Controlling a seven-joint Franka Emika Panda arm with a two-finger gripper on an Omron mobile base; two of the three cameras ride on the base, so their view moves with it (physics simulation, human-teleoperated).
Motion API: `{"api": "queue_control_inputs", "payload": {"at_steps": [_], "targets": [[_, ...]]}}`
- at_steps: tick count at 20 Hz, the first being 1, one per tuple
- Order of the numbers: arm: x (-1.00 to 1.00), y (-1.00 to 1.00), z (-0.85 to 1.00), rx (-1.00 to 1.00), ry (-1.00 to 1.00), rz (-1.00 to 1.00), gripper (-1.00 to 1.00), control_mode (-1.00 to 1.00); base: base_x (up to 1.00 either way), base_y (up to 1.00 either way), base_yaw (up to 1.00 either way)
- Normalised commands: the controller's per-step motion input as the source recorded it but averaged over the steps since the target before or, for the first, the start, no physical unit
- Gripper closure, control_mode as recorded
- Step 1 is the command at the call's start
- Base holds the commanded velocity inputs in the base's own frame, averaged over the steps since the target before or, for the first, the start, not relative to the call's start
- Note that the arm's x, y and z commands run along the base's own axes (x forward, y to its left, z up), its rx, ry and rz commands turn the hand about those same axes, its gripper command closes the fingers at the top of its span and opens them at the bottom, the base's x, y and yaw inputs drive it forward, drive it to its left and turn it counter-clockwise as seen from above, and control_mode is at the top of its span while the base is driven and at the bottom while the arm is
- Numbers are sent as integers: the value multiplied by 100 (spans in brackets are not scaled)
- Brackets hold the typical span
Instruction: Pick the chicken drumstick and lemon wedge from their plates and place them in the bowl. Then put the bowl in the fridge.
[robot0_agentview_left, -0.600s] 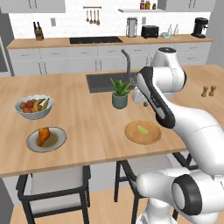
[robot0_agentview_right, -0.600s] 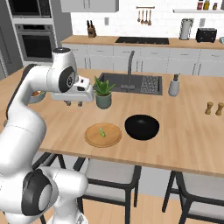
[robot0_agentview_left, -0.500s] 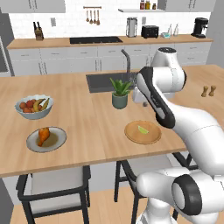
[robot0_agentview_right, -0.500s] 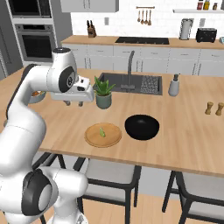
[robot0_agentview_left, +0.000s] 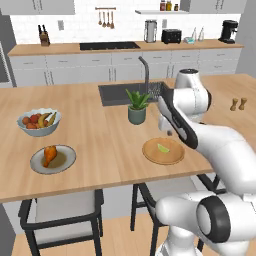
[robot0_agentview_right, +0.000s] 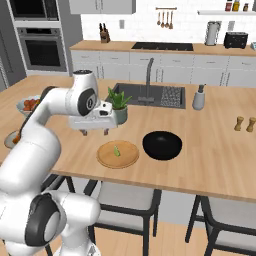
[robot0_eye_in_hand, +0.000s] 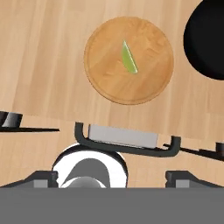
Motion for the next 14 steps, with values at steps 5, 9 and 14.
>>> {"api": "queue_control_inputs", "payload": {"at_steps": [5,9,14], "targets": [[32,-57,-48,0,25,21,-100,-100,0,0,0],[62,-21,-38,0,24,18,-100,-100,0,0,0],[78,17,-36,0,4,11,-100,-100,0,0,0]]}}
